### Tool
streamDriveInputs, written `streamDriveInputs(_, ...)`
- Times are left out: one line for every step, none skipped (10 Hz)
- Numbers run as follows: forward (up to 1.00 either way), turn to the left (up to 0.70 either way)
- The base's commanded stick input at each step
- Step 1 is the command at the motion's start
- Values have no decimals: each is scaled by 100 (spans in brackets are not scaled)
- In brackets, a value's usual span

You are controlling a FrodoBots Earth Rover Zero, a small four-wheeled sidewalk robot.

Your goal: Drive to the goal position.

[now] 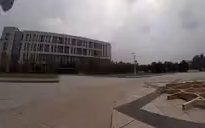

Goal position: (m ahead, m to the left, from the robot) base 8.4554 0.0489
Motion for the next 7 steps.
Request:
streamDriveInputs(0,0)
streamDriveInputs(0,0)
streamDriveInputs(0,0)
streamDriveInputs(0,0)
streamDriveInputs(0,0)
streamDriveInputs(60,0)
streamDriveInputs(70,0)
